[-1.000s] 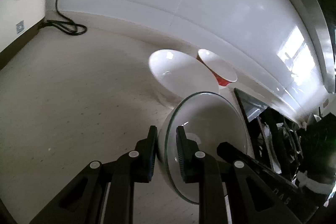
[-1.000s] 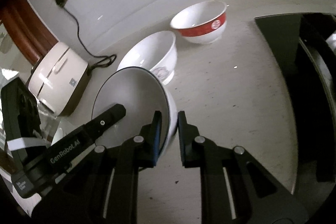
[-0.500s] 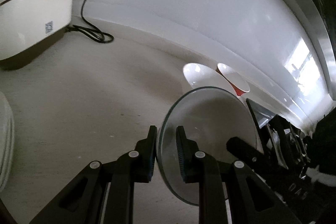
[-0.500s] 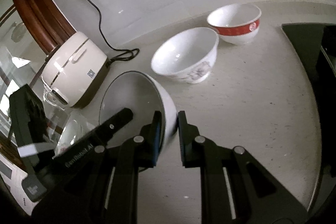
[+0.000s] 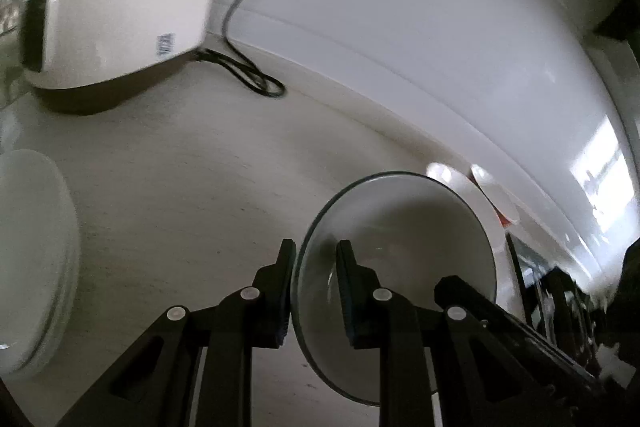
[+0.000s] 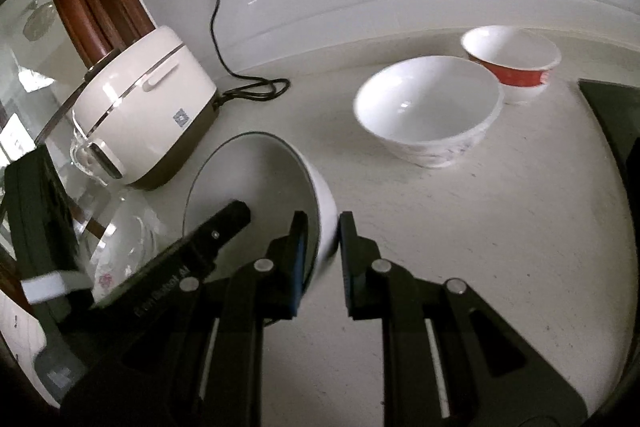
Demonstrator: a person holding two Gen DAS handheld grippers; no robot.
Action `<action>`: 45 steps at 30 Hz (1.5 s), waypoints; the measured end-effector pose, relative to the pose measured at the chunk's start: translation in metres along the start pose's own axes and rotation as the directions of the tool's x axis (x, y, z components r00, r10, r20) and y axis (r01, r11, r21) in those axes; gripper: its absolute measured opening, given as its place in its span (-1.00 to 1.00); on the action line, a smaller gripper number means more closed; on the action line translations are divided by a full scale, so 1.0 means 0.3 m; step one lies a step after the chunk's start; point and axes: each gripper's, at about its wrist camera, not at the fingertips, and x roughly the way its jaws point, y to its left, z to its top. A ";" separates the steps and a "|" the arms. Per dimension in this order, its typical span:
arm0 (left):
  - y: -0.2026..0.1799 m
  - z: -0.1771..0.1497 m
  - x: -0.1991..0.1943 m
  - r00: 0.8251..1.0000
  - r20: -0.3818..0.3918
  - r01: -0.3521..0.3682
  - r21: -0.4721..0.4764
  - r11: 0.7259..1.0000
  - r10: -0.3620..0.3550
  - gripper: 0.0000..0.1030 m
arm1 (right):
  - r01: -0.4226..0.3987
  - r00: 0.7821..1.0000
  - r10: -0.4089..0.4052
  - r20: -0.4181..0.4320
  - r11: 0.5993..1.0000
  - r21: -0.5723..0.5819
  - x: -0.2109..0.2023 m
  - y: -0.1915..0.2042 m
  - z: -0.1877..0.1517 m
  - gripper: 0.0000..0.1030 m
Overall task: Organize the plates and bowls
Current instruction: 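Carry the bowl beside the plates by the cooker, open both grippers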
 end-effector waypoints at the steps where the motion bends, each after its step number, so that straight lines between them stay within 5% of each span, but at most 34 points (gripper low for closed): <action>1: 0.010 0.002 -0.005 1.000 0.010 -0.011 -0.010 1.000 0.011 -0.61 | 0.001 1.000 -0.001 -0.006 1.000 -0.019 0.010 0.024 0.010 -0.63; 11: 0.151 0.054 -0.057 0.988 0.095 -0.108 -0.167 0.980 0.125 -0.57 | -0.082 0.995 0.079 -0.057 0.995 -0.056 0.118 0.157 0.063 -0.63; 29: 0.156 0.068 0.020 0.990 0.019 -0.133 -0.169 0.977 0.138 -0.54 | -0.083 0.990 0.081 -0.117 0.996 -0.019 0.199 0.100 -0.011 -0.62; 41: 0.145 0.063 0.024 0.990 0.025 -0.136 -0.152 0.979 0.142 -0.46 | -0.100 0.992 0.099 -0.078 0.995 -0.010 0.194 0.089 -0.016 -0.62; 45: 0.150 0.067 0.026 0.992 0.019 -0.120 -0.168 0.979 0.125 -0.19 | -0.122 0.990 0.122 -0.071 0.992 0.005 0.194 0.081 -0.012 -0.53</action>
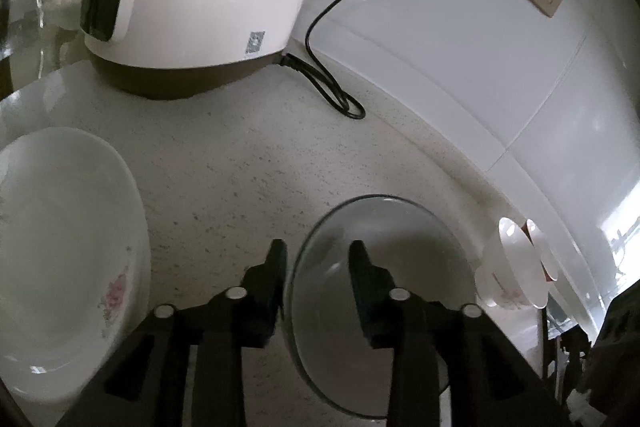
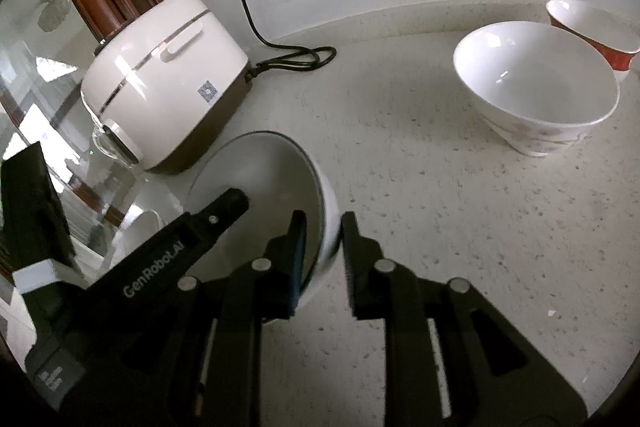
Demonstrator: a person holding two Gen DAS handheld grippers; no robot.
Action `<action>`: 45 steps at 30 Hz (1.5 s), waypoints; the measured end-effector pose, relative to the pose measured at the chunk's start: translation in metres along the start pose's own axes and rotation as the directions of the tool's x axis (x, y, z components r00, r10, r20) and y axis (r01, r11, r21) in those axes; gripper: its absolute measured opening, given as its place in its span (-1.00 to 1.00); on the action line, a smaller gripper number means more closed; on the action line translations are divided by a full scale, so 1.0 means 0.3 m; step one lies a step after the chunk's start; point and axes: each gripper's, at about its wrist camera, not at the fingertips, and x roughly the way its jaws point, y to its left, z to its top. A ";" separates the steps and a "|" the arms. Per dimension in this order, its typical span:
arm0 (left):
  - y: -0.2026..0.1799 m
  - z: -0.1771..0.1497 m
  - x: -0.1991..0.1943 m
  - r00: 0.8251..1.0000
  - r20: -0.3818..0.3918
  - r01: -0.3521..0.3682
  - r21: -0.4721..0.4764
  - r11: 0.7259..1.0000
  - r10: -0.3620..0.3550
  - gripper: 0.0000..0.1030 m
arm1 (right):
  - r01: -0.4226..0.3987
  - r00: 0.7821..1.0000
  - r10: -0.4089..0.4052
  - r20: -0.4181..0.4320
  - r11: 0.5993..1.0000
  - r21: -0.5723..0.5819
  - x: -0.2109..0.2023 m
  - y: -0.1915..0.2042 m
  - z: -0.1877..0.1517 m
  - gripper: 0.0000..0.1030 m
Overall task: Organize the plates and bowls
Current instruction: 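Carry the bowl beside the plates by the cooker, open both grippers, then move both tools back to the white floral-print bowl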
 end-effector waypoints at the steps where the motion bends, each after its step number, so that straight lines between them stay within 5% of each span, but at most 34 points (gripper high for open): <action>1: 0.006 0.002 -0.002 1.000 0.004 -0.003 -0.010 1.000 0.003 -0.11 | -0.003 1.000 0.003 0.004 1.000 0.006 -0.002 -0.004 0.001 -0.50; 6: 0.012 0.005 -0.022 0.999 0.028 0.031 -0.034 0.999 -0.030 0.10 | 0.015 0.999 -0.016 0.038 0.999 0.046 -0.029 -0.034 0.015 0.09; 11: -0.007 0.000 -0.036 0.998 0.038 0.058 -0.016 0.998 -0.057 0.33 | 0.011 0.996 -0.019 0.088 0.996 0.090 -0.080 -0.069 0.033 0.22; 20: -0.024 0.000 -0.136 0.983 0.184 0.004 0.014 1.000 -0.006 0.64 | 0.008 0.972 -0.025 0.235 0.997 0.074 -0.251 -0.079 0.072 0.33; 26: -0.060 -0.001 -0.172 0.975 0.216 -0.061 0.074 0.995 0.044 0.72 | 0.103 0.927 -0.158 0.340 0.979 0.173 -0.358 -0.175 0.100 0.47; 30: -0.142 -0.025 -0.173 0.976 0.218 -0.044 0.192 0.980 0.001 0.72 | 0.142 0.897 -0.246 0.368 0.948 0.286 -0.403 -0.284 0.110 0.47; 35: -0.226 -0.076 -0.249 0.940 0.337 -0.054 0.308 0.950 -0.055 0.76 | 0.161 0.888 -0.301 0.348 0.912 0.377 -0.398 -0.381 0.122 0.47; 38: -0.292 -0.078 -0.250 0.951 0.292 -0.020 0.388 0.921 -0.103 0.81 | 0.176 0.892 -0.316 0.324 0.902 0.395 -0.371 -0.407 0.132 0.47; 42: -0.425 0.014 -0.167 0.991 0.066 0.078 0.445 0.892 -0.119 0.81 | 0.194 0.904 -0.309 0.295 0.912 0.361 -0.317 -0.393 0.148 0.47; 45: -0.515 0.063 -0.085 0.989 -0.082 0.149 0.450 0.881 -0.126 0.81 | 0.208 0.917 -0.294 0.268 0.929 0.307 -0.269 -0.369 0.157 0.47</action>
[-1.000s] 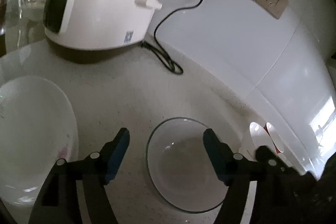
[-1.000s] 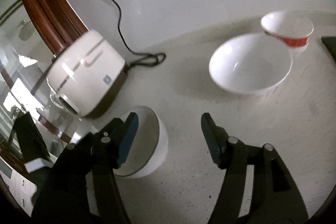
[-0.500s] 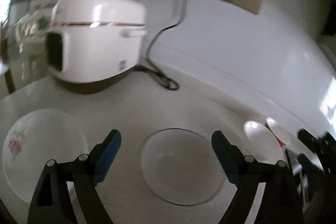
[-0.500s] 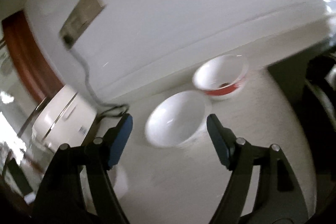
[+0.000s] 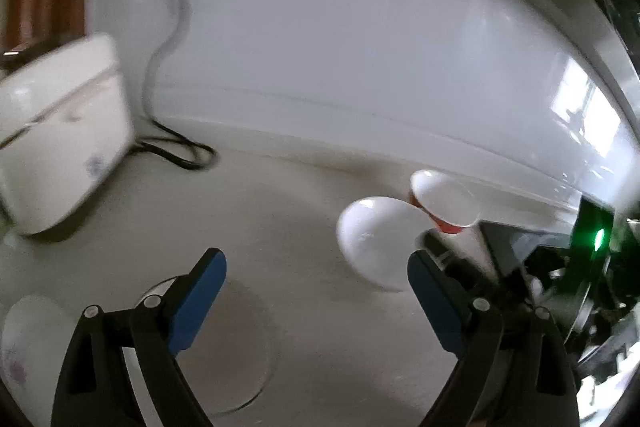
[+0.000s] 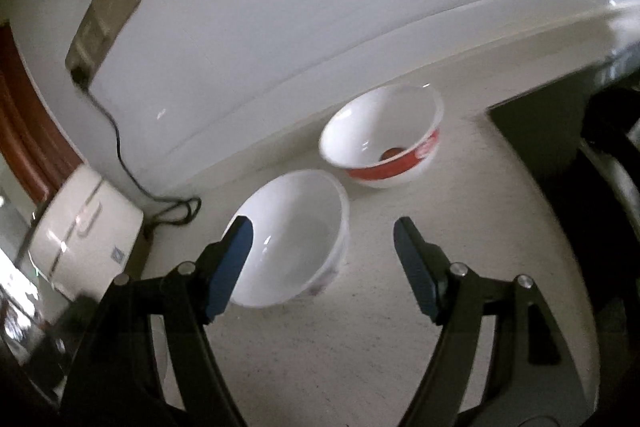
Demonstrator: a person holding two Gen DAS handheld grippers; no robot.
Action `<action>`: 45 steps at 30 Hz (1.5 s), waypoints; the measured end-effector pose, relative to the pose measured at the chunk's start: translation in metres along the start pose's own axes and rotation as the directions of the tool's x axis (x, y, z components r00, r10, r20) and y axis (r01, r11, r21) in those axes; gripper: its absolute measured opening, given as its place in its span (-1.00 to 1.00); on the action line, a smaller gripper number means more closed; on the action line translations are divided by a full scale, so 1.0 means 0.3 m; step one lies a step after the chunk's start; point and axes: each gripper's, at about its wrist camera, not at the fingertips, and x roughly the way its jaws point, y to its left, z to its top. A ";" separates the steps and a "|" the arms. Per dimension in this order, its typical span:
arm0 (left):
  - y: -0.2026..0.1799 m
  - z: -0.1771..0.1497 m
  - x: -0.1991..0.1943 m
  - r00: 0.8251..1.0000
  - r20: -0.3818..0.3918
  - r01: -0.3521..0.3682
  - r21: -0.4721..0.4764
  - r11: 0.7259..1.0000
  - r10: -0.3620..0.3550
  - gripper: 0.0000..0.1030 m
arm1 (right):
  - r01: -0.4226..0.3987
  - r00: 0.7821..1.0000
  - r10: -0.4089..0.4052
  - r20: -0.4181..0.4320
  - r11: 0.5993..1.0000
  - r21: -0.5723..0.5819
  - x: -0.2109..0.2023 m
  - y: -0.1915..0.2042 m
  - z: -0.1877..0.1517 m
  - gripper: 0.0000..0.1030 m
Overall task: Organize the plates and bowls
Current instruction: 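Move both tools back to the white floral-print bowl, then close both grippers on the rim of the white floral-print bowl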
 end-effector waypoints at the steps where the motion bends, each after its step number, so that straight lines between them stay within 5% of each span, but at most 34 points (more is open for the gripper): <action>1: -0.008 0.032 0.035 1.000 -0.024 0.005 -0.014 1.000 -0.005 0.81 | -0.005 1.000 0.005 -0.019 1.000 -0.010 0.017 0.012 -0.006 0.47; 6: -0.024 0.117 0.141 0.999 -0.049 0.021 -0.070 0.997 -0.024 0.81 | 0.019 0.998 -0.023 -0.060 0.998 -0.059 0.051 0.033 -0.028 0.47; 13: -0.042 0.083 0.300 0.992 -0.123 0.024 -0.050 0.998 -0.030 0.81 | -0.002 0.992 0.000 -0.122 1.000 -0.012 0.093 -0.005 -0.031 0.38; 24: -0.040 0.046 0.436 0.989 -0.144 0.003 -0.096 0.995 -0.017 0.81 | -0.058 0.982 0.081 -0.170 0.989 0.133 0.119 -0.108 -0.028 -0.04; 28: -0.019 0.030 0.455 0.984 -0.176 0.020 -0.123 0.992 -0.042 0.79 | 0.004 0.988 0.006 -0.154 0.998 0.067 0.087 -0.099 -0.021 -0.44; 31: -0.017 0.015 0.459 0.980 -0.194 0.024 -0.118 0.993 -0.047 0.71 | 0.015 0.987 -0.008 -0.158 0.999 0.045 0.081 -0.095 -0.025 -0.46; 36: 0.014 0.006 0.438 0.977 -0.201 0.039 -0.152 0.988 -0.070 0.03 | 0.001 0.986 0.004 -0.166 0.999 0.033 0.079 -0.084 -0.030 -0.45; 41: 0.010 -0.001 0.434 0.973 -0.207 0.071 -0.146 0.987 -0.100 -0.20 | -0.022 0.980 0.030 -0.197 0.999 0.040 0.083 -0.073 -0.040 -0.28; 45: -0.006 0.004 0.421 0.981 -0.149 0.101 -0.133 0.986 -0.121 -0.21 | -0.001 0.981 0.003 -0.193 1.000 0.013 0.079 -0.049 -0.054 -0.28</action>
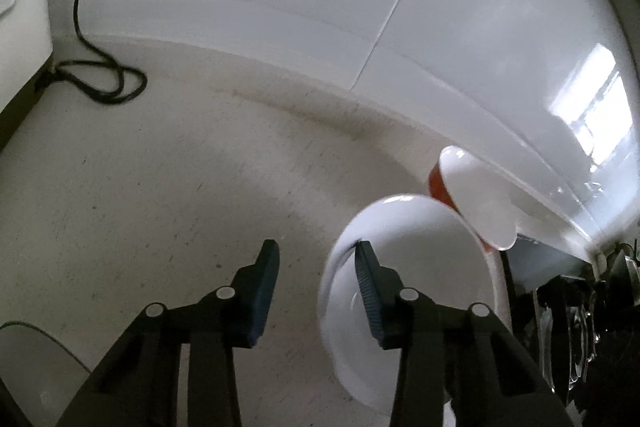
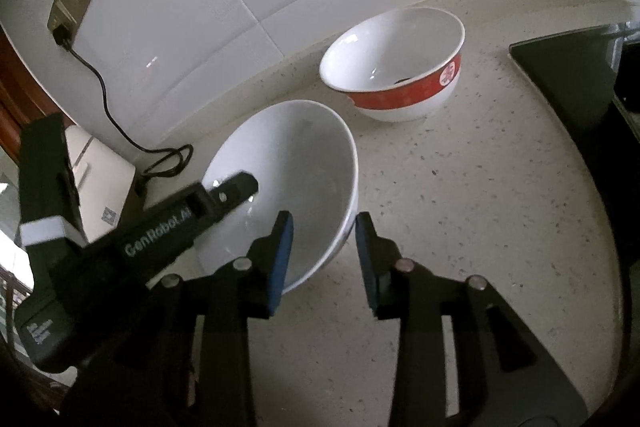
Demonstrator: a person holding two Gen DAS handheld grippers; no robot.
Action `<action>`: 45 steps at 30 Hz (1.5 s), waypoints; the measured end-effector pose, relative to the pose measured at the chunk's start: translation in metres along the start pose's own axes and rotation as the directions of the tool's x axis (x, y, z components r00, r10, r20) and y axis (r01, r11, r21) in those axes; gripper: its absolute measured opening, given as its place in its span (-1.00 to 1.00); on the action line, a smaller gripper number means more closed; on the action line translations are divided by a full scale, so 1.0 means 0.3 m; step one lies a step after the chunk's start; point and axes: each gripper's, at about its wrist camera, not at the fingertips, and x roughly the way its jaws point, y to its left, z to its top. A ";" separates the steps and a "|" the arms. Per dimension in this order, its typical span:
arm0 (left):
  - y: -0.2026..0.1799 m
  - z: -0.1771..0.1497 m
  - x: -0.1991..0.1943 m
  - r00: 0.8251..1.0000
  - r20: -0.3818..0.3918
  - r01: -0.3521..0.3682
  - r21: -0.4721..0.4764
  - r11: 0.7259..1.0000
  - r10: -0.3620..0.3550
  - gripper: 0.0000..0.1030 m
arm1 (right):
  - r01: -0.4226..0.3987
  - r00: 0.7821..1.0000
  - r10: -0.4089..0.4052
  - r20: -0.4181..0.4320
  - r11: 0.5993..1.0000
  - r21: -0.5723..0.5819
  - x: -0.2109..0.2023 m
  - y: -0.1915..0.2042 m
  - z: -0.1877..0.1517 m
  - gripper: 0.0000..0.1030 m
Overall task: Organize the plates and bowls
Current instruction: 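Close both grippers on the rim of the white floral-print bowl, then carry the floral bowl with both grippers into the large white bowl by the cooker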
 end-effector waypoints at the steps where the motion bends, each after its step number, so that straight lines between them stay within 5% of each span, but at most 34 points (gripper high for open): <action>1: -0.003 0.000 0.001 1.000 0.011 0.010 0.002 1.000 -0.010 -0.21 | -0.001 1.000 0.001 -0.002 1.000 0.008 0.000 -0.004 -0.001 -0.28; 4: -0.016 -0.003 0.012 1.000 0.023 0.015 0.024 1.000 -0.016 -0.21 | 0.000 1.000 0.000 0.006 1.000 0.023 -0.004 -0.019 0.002 -0.29; 6: -0.029 -0.010 0.023 0.998 0.013 0.060 0.033 0.998 -0.060 -0.56 | 0.021 1.000 -0.020 0.024 1.000 -0.006 -0.018 -0.014 0.000 -0.50; 12: -0.039 -0.020 0.008 0.998 0.021 0.065 0.035 0.997 -0.066 -0.62 | 0.025 0.999 -0.025 0.031 1.000 -0.013 -0.018 -0.017 0.007 -0.57; 18: -0.030 -0.027 -0.017 0.998 0.028 0.064 0.032 0.997 -0.065 -0.63 | -0.046 0.999 0.044 0.026 0.997 0.068 -0.036 -0.075 0.009 -0.58; 24: -0.056 -0.027 -0.130 0.993 0.111 0.037 0.059 0.998 -0.043 -0.63 | -0.087 0.994 0.085 0.070 0.996 0.025 -0.099 -0.058 0.008 -0.59; 31: -0.068 -0.037 -0.192 0.992 0.123 -0.002 0.063 0.998 -0.006 -0.63 | -0.118 0.986 0.118 0.115 0.993 -0.007 -0.176 -0.024 0.007 -0.59; 45: 0.027 -0.122 -0.421 0.955 0.291 -0.064 0.007 0.998 0.060 -0.63 | -0.248 0.953 0.263 0.149 0.962 -0.114 -0.242 0.121 -0.034 -0.59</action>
